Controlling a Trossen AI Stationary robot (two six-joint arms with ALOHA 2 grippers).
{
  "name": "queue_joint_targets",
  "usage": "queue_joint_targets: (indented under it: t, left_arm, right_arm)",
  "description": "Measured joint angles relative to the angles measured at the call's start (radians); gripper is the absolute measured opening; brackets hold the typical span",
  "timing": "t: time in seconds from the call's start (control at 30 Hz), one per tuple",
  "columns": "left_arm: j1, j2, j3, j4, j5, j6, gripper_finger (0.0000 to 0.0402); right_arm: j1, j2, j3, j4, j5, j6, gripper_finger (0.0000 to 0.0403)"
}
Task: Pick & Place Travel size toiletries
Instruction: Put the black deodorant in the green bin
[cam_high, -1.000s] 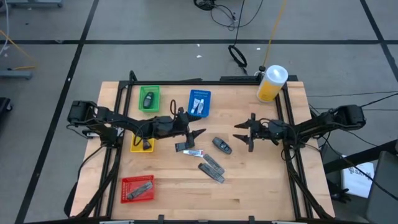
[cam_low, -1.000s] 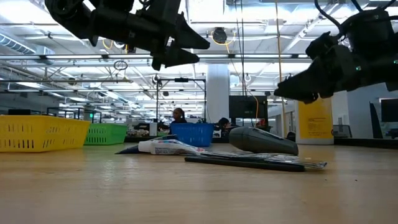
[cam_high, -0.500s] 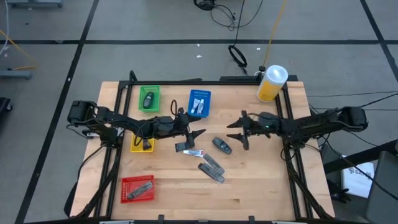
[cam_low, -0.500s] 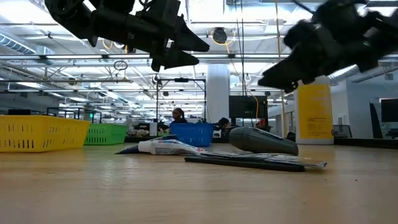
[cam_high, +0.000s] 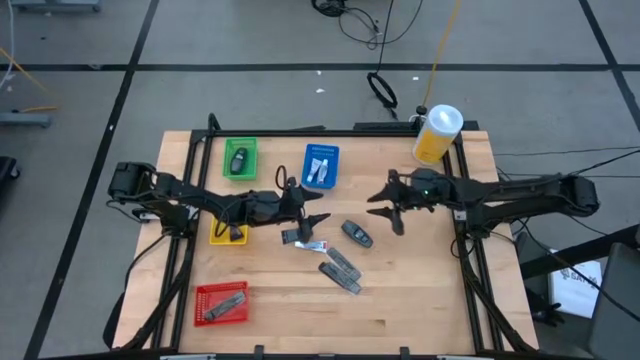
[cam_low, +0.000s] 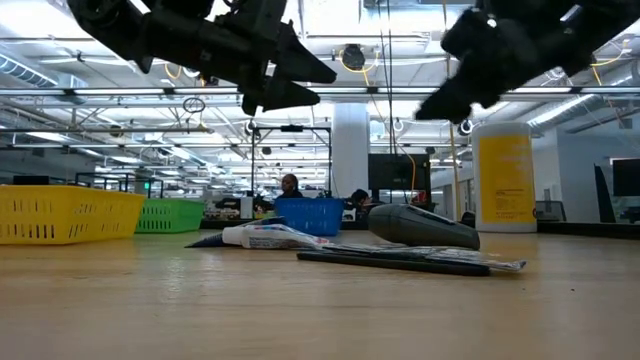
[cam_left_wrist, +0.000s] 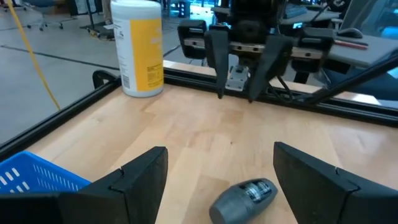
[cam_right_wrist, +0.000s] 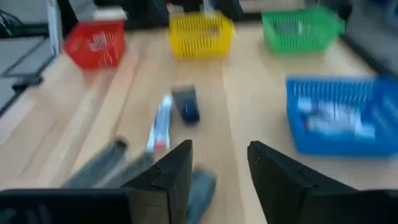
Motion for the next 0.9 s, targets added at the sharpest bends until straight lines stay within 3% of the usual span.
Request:
queue_joint_targets:
  t: [0.1,0.33,0.53,0.7,0.9]
  left_arm:
    - [-0.001,0.000,0.000,-0.008,0.000,0.000,0.0282]
    - [0.006,0.000,0.000,-0.004,-0.001,-0.012,0.0282]
    - [0.007,0.000,0.000,-0.004,-0.001,-0.046,0.0282]
    - [0.007,0.000,0.000,-0.003,-0.001,-0.046,0.0282]
    - [0.008,0.000,0.000,-0.003,-0.052,-0.047,0.0282]
  right_arm:
    - [0.030,-0.096,-0.092,-0.001,-0.002,0.040,0.0126]
    - [0.076,-0.296,-0.362,0.233,0.042,0.138,0.0094]
    - [0.098,-0.409,-0.445,0.259,0.053,0.156,0.0075]
    - [0.100,-0.387,-0.438,0.360,0.054,0.141,0.0063]
    - [0.099,-0.228,-0.299,0.421,0.053,0.044,0.0046]
